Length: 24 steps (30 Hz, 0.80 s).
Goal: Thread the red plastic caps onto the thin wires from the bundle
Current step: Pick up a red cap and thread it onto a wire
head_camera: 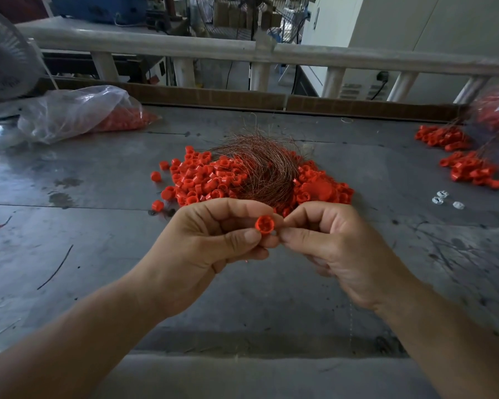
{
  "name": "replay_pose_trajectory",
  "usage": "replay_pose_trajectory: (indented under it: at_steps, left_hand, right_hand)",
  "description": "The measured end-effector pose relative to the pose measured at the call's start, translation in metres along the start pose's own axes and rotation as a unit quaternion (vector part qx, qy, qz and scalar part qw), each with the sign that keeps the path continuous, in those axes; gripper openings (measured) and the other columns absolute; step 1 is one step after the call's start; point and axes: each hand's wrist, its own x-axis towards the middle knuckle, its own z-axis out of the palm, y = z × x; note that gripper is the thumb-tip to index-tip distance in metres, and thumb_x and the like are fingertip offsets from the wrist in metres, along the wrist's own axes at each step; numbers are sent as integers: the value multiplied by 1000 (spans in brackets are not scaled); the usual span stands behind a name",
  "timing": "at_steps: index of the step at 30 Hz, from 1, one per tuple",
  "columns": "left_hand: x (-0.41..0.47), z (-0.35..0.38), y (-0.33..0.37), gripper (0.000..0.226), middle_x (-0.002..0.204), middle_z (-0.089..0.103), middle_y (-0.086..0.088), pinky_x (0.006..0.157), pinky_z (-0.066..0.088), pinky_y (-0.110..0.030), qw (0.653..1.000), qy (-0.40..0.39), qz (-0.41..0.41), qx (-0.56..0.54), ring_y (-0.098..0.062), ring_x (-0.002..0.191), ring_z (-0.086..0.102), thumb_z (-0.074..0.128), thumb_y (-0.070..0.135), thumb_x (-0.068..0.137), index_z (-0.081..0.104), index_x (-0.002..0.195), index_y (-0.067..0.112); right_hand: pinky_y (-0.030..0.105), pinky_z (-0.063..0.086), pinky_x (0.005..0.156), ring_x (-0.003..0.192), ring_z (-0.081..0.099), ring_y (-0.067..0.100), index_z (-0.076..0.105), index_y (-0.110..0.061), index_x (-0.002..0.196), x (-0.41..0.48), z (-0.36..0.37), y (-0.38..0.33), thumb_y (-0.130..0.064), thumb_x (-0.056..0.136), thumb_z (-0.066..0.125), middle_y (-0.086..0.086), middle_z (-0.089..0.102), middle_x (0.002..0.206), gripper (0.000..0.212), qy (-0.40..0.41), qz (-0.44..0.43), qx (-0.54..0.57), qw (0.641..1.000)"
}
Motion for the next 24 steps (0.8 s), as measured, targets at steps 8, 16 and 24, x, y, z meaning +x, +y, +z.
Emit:
replay_pose_trajectory:
  at_steps: [8,16,24]
  left_hand:
    - [1,0,0,27,87,73,-9,63,55,-21,1000,14,3,-7,-14,76,70,67,9,58,76,83,15]
    - [2,0,0,26,88,73,-10,63,55,-21,1000,21,2,-8,-15,75,70,67,8,59,75,84,13]
    - [1,-1,0,26,89,73,-9,63,55,-21,1000,20,4,1,-14,76,70,66,10,61,75,84,15]
  right_hand:
    - [8,23,35,31,32,0,57,-14,61,0,1,1,-5,78,63,-13,39,36,21,46,-33,-49,997]
    - [8,23,35,30,32,1,55,-12,61,-1,2,0,-7,77,62,-12,38,34,17,51,-50,-71,995]
    - [7,23,35,30,35,1,55,-14,60,-2,4,0,-9,75,62,-13,40,34,17,61,-68,-108,990]
